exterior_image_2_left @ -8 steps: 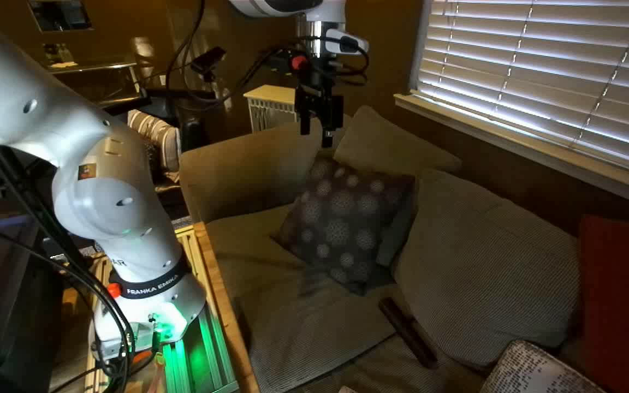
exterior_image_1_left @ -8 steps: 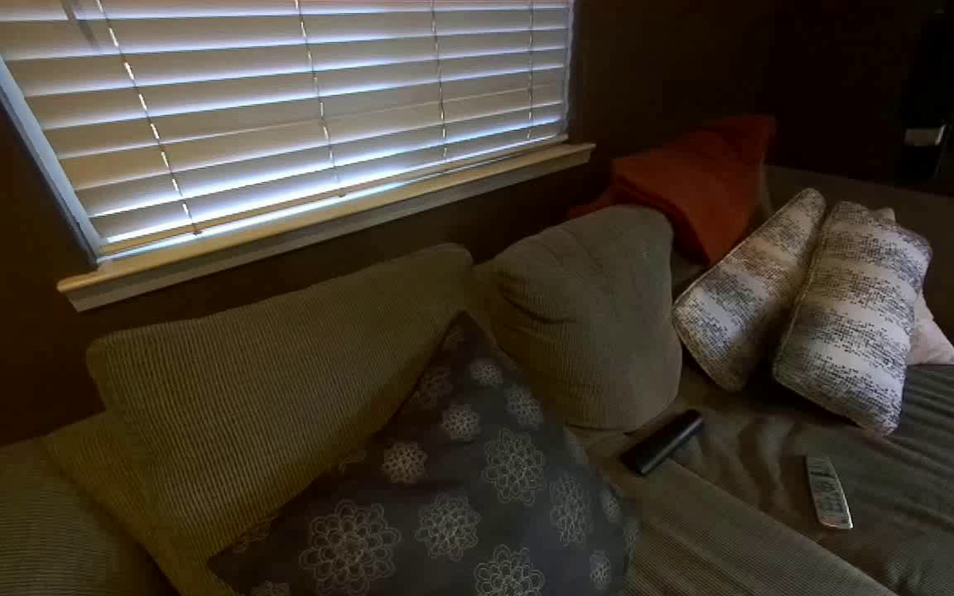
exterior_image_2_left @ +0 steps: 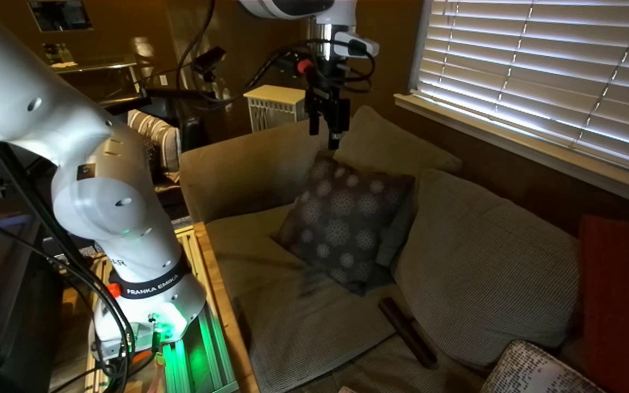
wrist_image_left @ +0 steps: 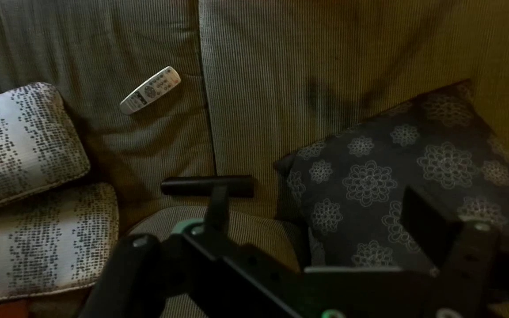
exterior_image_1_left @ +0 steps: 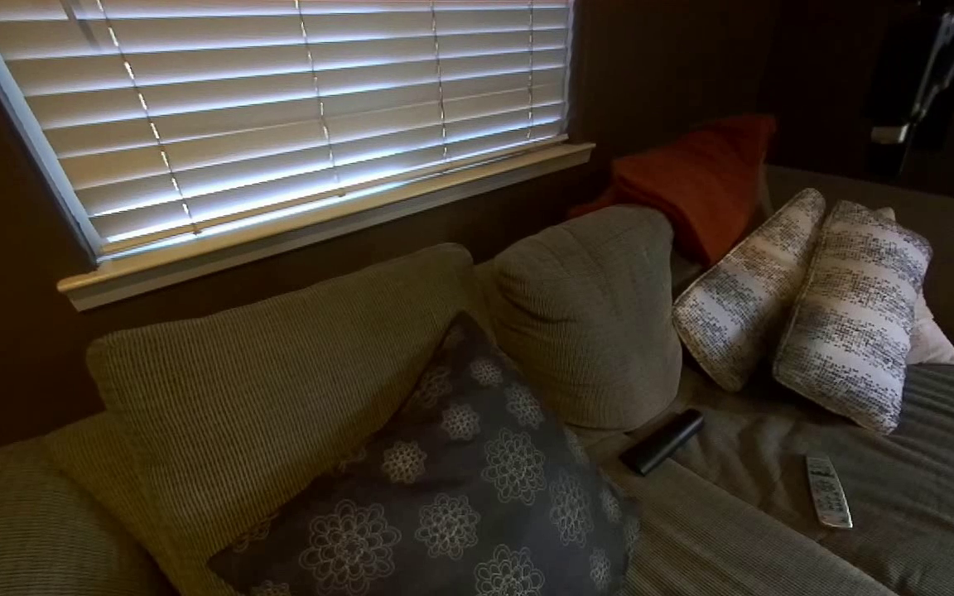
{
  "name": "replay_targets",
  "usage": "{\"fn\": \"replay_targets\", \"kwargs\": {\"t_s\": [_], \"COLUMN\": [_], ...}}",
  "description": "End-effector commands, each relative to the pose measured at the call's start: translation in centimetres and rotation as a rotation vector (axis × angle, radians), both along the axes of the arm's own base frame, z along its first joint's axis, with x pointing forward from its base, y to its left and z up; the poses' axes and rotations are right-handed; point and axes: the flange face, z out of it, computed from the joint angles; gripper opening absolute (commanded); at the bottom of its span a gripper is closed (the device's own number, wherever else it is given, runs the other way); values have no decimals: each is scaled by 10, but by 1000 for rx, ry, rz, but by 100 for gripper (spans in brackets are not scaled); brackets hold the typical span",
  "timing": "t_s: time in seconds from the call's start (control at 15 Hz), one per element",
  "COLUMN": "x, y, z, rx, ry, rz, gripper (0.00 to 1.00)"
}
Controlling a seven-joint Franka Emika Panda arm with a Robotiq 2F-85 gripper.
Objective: Pick up an object and put it on another position
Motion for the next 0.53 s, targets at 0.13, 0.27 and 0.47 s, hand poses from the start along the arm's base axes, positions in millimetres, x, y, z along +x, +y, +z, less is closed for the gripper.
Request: {"fn": "replay_targets", "kwargs": {"t_s": [0.13, 0.27, 0.47], "x": [84, 108, 138], "y": [-35, -43, -56], "z": [-25, -40, -77], "rx": [107, 105, 99], "ry": [-89, -115, -104], "rz": [-63, -61, -86], "gripper": [100, 100, 100]}}
